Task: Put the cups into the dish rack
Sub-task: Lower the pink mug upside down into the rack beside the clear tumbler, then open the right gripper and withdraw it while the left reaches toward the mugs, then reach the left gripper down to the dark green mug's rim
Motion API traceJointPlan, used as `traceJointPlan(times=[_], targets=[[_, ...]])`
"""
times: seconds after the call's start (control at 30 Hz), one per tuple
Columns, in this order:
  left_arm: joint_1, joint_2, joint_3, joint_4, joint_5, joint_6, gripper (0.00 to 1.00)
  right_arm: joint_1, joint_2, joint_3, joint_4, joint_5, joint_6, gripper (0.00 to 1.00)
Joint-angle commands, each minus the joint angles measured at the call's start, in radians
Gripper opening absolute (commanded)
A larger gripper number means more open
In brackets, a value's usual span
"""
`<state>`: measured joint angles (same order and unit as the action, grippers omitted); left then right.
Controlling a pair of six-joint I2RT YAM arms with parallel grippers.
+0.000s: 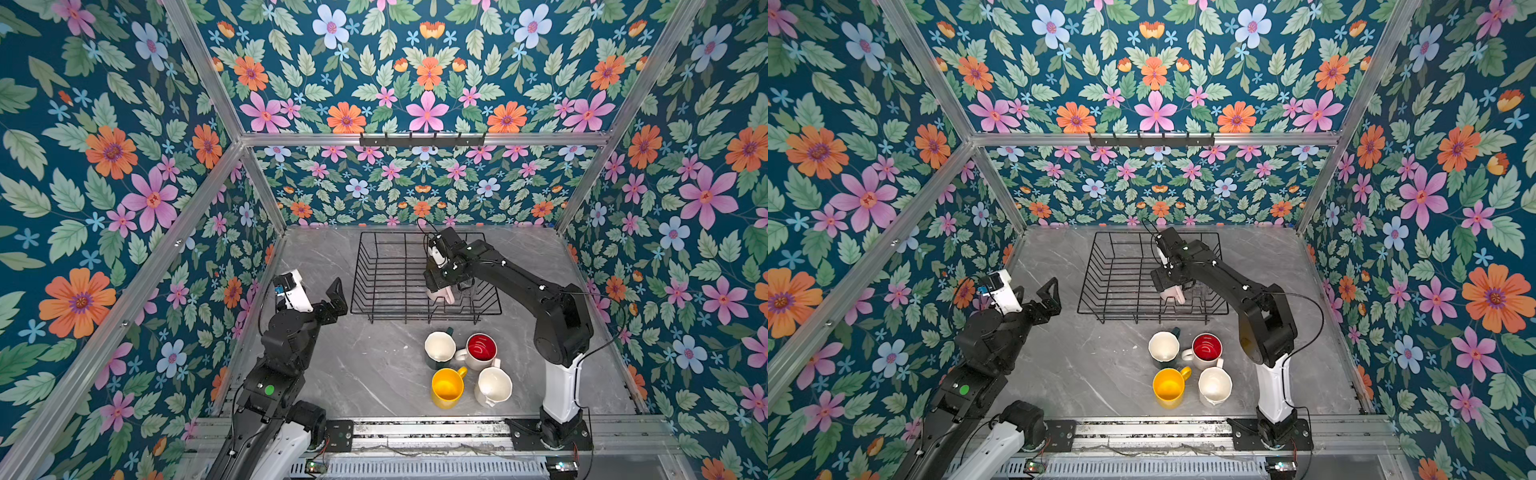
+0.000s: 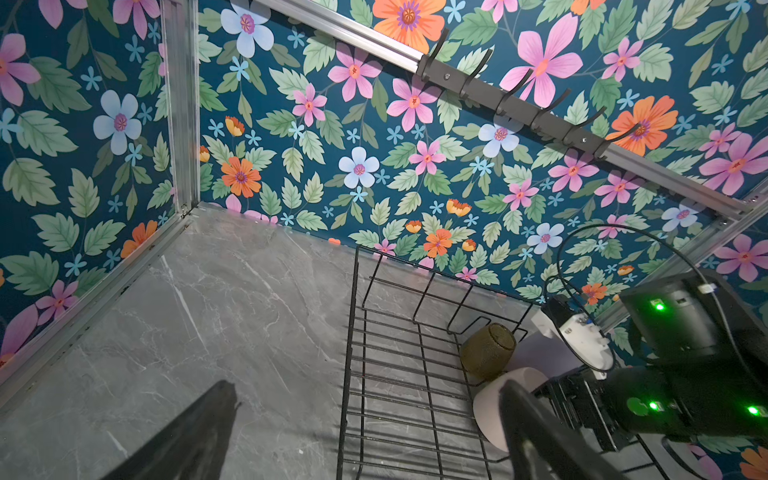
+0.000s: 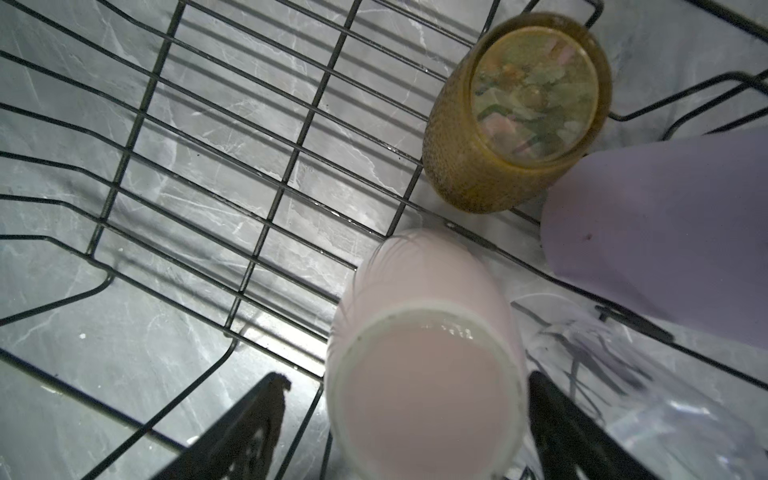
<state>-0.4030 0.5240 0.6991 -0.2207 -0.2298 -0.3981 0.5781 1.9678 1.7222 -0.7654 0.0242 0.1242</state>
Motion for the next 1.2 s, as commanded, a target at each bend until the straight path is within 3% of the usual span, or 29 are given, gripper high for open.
traceJointPlan(times=[0.0, 0.2, 0.37, 0.53, 0.7, 0.9, 1.03, 1.17], targets=[[0.001, -0.001, -0.001, 0.000, -0.001, -0.008, 1.00, 0.001, -0.042, -0.002, 0.003, -0.007, 0.023, 0.90], [0.001, 0.020, -0.002, -0.017, 0.037, -0.029, 0.99, 0.001, -0.210, -0.092, 0.060, -0.013, 0.065, 0.90], [0.001, 0.067, 0.012, -0.048, 0.126, -0.054, 0.98, 0.001, -0.425, -0.278, 0.182, -0.044, 0.142, 0.91], [0.001, 0.129, 0.039, -0.087, 0.252, -0.050, 0.95, 0.000, -0.655, -0.497, 0.290, -0.018, 0.205, 0.99], [-0.001, 0.192, 0.040, -0.110, 0.401, -0.072, 0.85, -0.025, -0.851, -0.675, 0.368, 0.034, 0.260, 0.99], [-0.020, 0.223, -0.004, -0.105, 0.537, -0.151, 0.72, -0.088, -0.948, -0.757, 0.367, 0.010, 0.311, 0.99], [-0.100, 0.236, 0.009, -0.156, 0.489, -0.152, 0.70, -0.097, -0.949, -0.763, 0.354, 0.007, 0.318, 0.99], [-0.286, 0.290, 0.039, -0.174, 0.318, -0.162, 0.70, -0.098, -0.940, -0.763, 0.357, -0.006, 0.326, 0.99]])
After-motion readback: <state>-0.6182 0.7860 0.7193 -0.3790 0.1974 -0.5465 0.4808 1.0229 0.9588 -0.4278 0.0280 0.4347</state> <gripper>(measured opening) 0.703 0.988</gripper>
